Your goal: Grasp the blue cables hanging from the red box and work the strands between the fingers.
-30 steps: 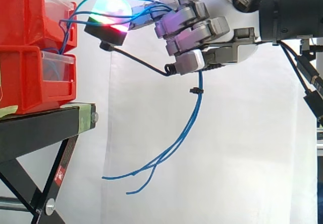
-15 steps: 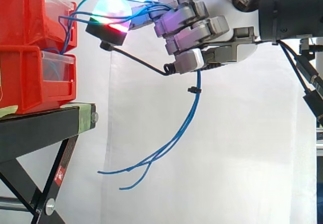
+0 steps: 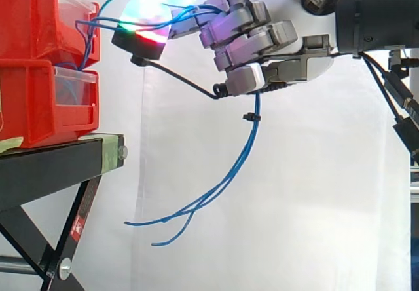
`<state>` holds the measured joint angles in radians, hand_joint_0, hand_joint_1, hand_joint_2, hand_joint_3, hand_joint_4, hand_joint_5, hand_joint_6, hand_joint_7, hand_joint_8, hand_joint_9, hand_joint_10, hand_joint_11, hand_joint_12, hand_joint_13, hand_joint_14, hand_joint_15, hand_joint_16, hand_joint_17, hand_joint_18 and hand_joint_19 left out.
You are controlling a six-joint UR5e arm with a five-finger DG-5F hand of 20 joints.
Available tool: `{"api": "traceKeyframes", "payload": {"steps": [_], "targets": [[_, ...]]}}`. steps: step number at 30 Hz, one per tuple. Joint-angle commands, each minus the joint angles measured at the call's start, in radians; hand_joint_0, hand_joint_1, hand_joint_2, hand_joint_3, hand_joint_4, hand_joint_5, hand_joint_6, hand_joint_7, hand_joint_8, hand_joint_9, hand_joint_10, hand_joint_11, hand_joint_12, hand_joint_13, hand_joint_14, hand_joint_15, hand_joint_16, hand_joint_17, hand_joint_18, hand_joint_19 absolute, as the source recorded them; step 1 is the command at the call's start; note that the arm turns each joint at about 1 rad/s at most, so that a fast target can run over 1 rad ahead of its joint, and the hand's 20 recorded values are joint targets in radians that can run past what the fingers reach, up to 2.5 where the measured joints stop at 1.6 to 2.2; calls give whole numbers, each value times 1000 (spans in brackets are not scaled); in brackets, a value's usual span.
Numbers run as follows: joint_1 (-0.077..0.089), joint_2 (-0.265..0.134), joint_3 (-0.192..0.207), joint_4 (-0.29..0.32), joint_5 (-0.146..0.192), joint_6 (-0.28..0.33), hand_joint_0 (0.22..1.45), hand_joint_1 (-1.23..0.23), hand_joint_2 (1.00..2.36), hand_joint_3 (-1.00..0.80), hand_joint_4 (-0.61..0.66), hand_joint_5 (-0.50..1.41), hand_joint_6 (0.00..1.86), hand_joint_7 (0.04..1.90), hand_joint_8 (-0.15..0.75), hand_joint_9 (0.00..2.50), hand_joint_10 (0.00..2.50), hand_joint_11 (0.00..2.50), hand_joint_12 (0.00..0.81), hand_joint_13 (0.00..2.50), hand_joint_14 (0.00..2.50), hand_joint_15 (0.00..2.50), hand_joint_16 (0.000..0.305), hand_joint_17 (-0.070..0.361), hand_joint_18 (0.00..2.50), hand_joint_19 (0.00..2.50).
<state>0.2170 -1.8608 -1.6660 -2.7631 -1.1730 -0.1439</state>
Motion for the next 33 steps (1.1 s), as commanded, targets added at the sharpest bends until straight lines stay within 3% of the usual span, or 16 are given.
{"api": "traceKeyframes", "payload": {"steps": [1,6,14,33], "targets": [[1,0,0,-4,-2,1,926,-850,1005,-200,55,344,691,995,351,1178,2500,2104,507,1549,2500,1251,73,163,1785,681],[-1,0,0,-6,-2,1,1001,-860,1001,-82,37,314,790,957,351,1178,2500,2104,507,1549,2500,1251,73,163,1785,681],[1,0,0,-1,4,0,1071,-833,1006,17,37,318,801,993,351,1178,2500,2104,507,1549,2500,1251,73,163,1785,681],[1,0,0,-6,7,0,1111,-824,1007,31,24,296,859,968,351,1178,2500,2104,507,1549,2500,1251,73,163,1785,681]]}}
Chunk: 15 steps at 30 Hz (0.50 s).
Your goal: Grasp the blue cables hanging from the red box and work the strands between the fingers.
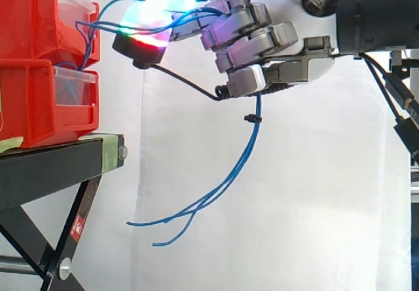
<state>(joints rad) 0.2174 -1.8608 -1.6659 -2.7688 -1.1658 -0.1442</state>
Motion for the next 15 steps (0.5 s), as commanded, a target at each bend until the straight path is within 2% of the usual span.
{"api": "traceKeyframes", "payload": {"steps": [1,15], "targets": [[0,0,0,0,0,0,1111,-824,1007,31,24,296,859,968,351,1178,2500,2104,507,1549,2500,1251,73,163,1785,681],[0,0,0,0,0,0,1114,-809,1007,7,16,289,872,957,351,1178,2500,2104,507,1549,2500,1251,73,163,1785,681]]}}
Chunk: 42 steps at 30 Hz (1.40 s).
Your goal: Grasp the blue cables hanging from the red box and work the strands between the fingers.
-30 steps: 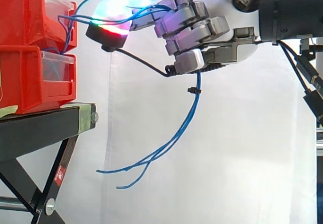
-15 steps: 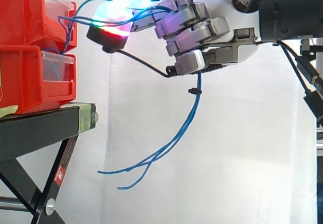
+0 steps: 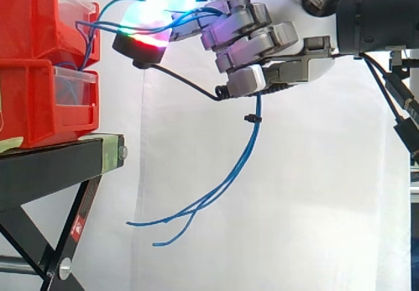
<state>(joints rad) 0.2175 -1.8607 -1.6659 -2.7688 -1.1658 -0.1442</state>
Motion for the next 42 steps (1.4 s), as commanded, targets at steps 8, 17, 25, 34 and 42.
{"api": "traceKeyframes", "payload": {"steps": [8,17,25,34,42], "targets": [[0,0,0,0,0,0,1114,-804,1007,20,15,287,876,959,351,1178,2500,2104,507,1549,2500,1251,73,163,1785,681],[0,0,0,0,0,0,1116,-799,1006,33,18,284,886,952,351,1178,2500,2104,507,1549,2500,1251,73,163,1785,681],[0,0,0,0,0,0,1120,-793,1005,29,9,277,896,942,351,1178,2500,2104,507,1549,2500,1251,73,163,1785,681],[-1,0,0,0,0,0,1121,-790,1005,28,10,275,903,937,351,1178,2500,2104,507,1549,2500,1251,73,163,1785,681],[0,0,0,0,0,0,1122,-786,1005,29,14,274,903,944,351,1178,2500,2104,507,1549,2500,1251,73,163,1785,681]]}}
